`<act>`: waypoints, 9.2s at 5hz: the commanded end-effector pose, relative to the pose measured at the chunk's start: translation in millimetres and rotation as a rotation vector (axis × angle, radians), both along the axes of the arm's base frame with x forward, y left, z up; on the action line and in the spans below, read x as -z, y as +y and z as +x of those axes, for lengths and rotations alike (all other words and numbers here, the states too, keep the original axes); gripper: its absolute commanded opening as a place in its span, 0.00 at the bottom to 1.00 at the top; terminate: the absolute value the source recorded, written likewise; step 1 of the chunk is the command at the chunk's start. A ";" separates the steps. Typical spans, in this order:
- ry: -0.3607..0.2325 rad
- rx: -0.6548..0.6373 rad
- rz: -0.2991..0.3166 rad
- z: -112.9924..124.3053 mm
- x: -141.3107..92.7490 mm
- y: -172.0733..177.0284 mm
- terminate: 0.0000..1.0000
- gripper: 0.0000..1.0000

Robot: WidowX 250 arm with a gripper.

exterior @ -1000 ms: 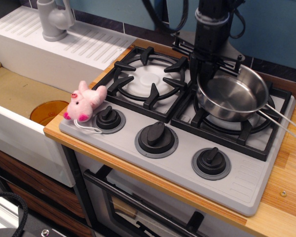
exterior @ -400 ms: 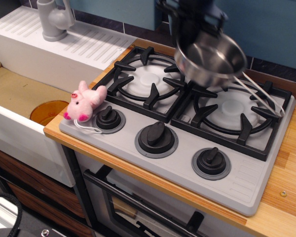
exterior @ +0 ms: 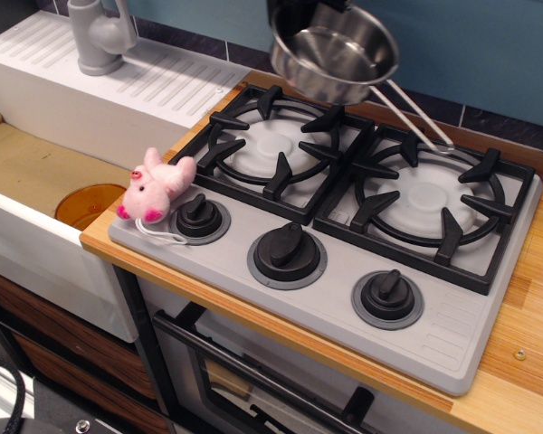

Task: Put pan on stove and put stuffedpig in pan

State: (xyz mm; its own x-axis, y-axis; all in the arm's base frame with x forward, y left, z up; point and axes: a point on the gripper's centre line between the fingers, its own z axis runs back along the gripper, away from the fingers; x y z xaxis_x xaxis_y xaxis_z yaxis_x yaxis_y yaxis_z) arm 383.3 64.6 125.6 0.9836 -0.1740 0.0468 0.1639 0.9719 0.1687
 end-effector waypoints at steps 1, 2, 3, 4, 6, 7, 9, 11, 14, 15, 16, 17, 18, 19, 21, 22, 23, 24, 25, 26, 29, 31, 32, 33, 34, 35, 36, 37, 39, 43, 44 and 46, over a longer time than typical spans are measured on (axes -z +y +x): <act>-0.069 -0.003 0.020 1.1 -13.2 28.5 0.00 0.00; -0.077 -0.007 0.011 -4.7 -1.3 37.2 0.00 0.00; -0.086 -0.005 0.000 -6.4 12.5 45.1 0.00 0.00; -0.097 -0.011 -0.007 -6.5 27.7 48.3 0.00 0.00; -0.110 0.023 -0.034 -4.3 36.5 48.8 0.00 1.00; -0.086 0.023 -0.030 -4.4 25.2 46.5 0.00 1.00; -0.032 0.013 0.023 -15.1 -13.7 36.1 0.00 1.00; -0.032 0.013 0.023 -15.1 -13.7 36.1 0.00 1.00; -0.071 -0.023 0.039 -42.6 -17.9 41.0 0.00 1.00; -0.108 -0.036 0.061 -68.4 -10.8 48.8 0.00 1.00; -0.153 -0.039 0.071 -90.1 2.8 56.5 0.00 1.00; -0.187 -0.051 0.080 -105.4 19.1 63.6 0.00 1.00; -0.227 -0.059 0.087 -116.6 39.4 65.7 0.00 1.00; -0.241 -0.059 0.083 -120.5 53.2 63.7 0.00 1.00; -0.245 -0.053 0.074 -122.2 67.9 60.0 0.00 1.00; -0.231 -0.064 0.070 -122.5 72.9 55.0 0.00 1.00; -0.224 -0.060 0.058 -118.7 79.6 55.0 0.00 1.00; -0.231 -0.052 0.042 -112.6 88.4 55.1 0.00 1.00; -0.215 -0.069 0.031 -106.2 94.1 53.8 0.00 0.00; -0.187 -0.073 0.026 -102.9 87.9 53.0 0.00 0.00; -0.081 -0.079 0.136 -88.4 11.7 61.3 0.00 0.00; -0.049 -0.071 0.159 -56.1 -16.2 50.5 0.00 0.00; -0.047 -0.070 0.161 -38.8 -20.1 40.8 0.00 0.00; -0.047 -0.076 0.159 -30.4 -20.0 31.0 0.00 0.00; -0.058 -0.076 0.152 -25.7 -17.9 22.3 0.00 0.00; -0.072 -0.041 0.137 -18.9 -14.7 20.7 0.00 1.00; -0.079 -0.031 0.129 -14.3 -12.3 20.5 0.00 1.00; -0.076 -0.034 0.130 -13.8 -14.4 19.4 0.00 1.00; -0.066 -0.037 0.124 -14.1 -17.9 16.3 0.00 1.00; -0.007 -0.055 -0.108 -10.7 -23.7 -14.6 0.00 1.00; -0.010 -0.062 -0.110 -10.5 -20.4 -19.0 0.00 1.00; -0.004 -0.068 -0.121 -7.8 -17.7 -20.7 0.00 1.00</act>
